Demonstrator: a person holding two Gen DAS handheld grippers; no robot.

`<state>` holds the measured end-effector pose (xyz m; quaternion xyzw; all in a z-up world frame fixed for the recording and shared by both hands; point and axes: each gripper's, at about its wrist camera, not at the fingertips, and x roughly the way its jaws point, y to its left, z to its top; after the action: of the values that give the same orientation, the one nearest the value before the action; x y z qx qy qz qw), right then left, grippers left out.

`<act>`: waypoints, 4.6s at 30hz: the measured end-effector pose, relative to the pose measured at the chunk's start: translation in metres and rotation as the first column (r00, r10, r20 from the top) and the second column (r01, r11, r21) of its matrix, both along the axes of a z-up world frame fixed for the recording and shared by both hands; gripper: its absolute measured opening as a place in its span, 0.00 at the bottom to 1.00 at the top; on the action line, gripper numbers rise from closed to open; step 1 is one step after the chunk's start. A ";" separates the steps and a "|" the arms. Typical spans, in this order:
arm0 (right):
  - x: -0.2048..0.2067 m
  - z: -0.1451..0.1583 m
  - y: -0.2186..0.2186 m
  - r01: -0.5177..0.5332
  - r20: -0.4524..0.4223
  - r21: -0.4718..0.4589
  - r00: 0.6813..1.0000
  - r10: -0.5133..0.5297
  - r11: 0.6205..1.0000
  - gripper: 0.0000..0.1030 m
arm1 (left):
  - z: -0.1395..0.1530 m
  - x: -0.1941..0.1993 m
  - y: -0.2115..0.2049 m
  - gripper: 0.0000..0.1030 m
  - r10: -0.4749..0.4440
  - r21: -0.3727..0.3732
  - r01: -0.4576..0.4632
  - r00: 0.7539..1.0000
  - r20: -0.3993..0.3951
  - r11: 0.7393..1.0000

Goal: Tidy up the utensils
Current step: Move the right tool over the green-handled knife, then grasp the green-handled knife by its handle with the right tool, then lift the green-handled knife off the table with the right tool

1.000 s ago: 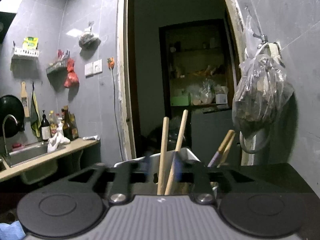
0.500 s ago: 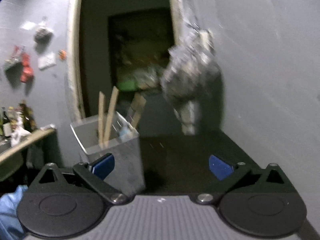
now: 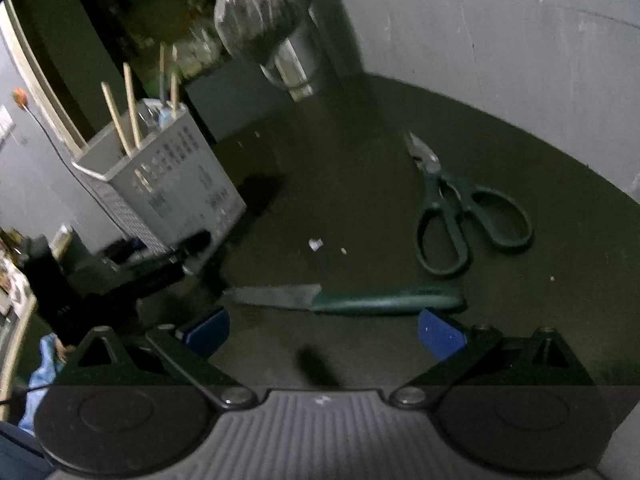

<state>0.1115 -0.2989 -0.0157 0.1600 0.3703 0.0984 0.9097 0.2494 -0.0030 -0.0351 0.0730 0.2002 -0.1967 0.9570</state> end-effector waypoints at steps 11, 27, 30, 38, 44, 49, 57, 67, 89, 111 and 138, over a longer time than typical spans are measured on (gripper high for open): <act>0.041 -0.012 0.000 0.080 0.001 -0.047 0.997 -0.080 0.996 1.00 | 0.000 0.001 0.001 0.75 0.001 0.000 -0.001 1.000 0.000 1.000; 0.072 -0.019 0.023 0.040 0.086 -0.237 0.996 -0.020 0.971 0.83 | -0.001 0.000 0.003 0.75 0.000 -0.003 0.000 1.000 -0.001 1.000; 0.060 -0.015 0.013 0.090 0.047 -0.176 0.995 -0.083 0.980 0.86 | -0.001 0.000 0.002 0.75 -0.001 -0.004 0.001 1.000 -0.002 1.000; 0.056 -0.017 0.025 0.064 0.066 -0.226 0.997 -0.051 0.972 0.76 | -0.002 -0.001 0.002 0.75 0.002 0.000 -0.002 1.000 -0.001 1.000; 0.059 -0.017 0.026 0.010 0.100 -0.228 0.995 0.013 0.974 0.42 | -0.002 -0.001 0.000 0.75 0.003 -0.002 -0.003 1.000 -0.001 1.000; 0.068 -0.016 0.031 -0.083 0.103 -0.279 0.988 0.116 0.957 0.30 | -0.001 -0.001 0.000 0.75 0.002 -0.003 -0.002 1.000 -0.002 1.000; 0.075 -0.012 0.066 -0.203 0.065 -0.477 0.962 0.265 0.855 0.24 | -0.001 -0.001 0.001 0.75 0.003 -0.004 -0.003 1.000 -0.003 1.000; 0.083 -0.010 0.046 -0.232 -0.008 -0.360 0.969 0.245 0.904 0.60 | -0.001 -0.001 0.002 0.75 0.003 -0.004 -0.003 1.000 -0.003 1.000; 0.031 -0.028 0.131 -0.280 -0.075 -0.875 0.884 0.461 0.395 0.19 | -0.001 0.000 0.002 0.75 0.002 -0.008 -0.002 1.000 -0.004 1.000; -0.017 -0.056 0.166 -0.200 -0.066 -0.961 0.835 0.547 0.190 0.20 | -0.002 0.001 0.002 0.75 0.003 -0.005 -0.003 1.000 0.000 1.000; -0.049 -0.048 0.179 -0.266 -0.092 -0.944 0.777 0.622 0.193 0.13 | -0.003 -0.002 0.003 0.75 -0.001 -0.011 0.001 1.000 0.003 1.000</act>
<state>0.0628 -0.1198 -0.0633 -0.5158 0.2385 0.1585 0.8074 0.2479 0.0004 -0.0382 0.0681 0.1978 -0.1979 0.9576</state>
